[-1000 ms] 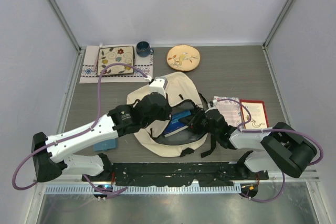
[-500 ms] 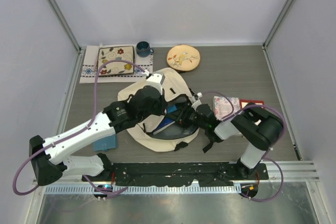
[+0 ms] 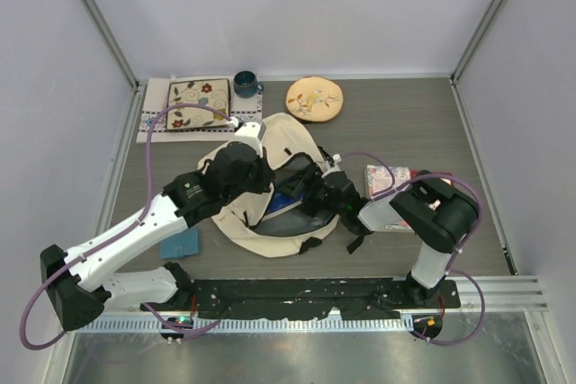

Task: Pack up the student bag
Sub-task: Place the book in the student bag.

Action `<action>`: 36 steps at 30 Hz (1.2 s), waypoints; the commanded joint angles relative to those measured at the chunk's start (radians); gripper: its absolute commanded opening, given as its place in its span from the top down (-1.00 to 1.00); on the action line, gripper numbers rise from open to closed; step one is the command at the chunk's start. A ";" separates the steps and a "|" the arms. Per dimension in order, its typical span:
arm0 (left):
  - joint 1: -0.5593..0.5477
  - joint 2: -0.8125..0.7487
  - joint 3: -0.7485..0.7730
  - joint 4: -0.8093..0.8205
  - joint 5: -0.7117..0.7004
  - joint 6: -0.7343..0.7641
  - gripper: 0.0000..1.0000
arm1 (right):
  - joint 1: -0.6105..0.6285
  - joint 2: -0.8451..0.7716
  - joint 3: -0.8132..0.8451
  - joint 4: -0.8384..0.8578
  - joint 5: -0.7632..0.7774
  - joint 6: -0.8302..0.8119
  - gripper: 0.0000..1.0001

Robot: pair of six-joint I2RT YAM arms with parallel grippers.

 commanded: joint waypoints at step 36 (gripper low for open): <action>0.032 0.018 0.013 0.203 0.252 -0.103 -0.65 | -0.423 -0.961 0.080 -1.363 0.432 -0.480 -0.93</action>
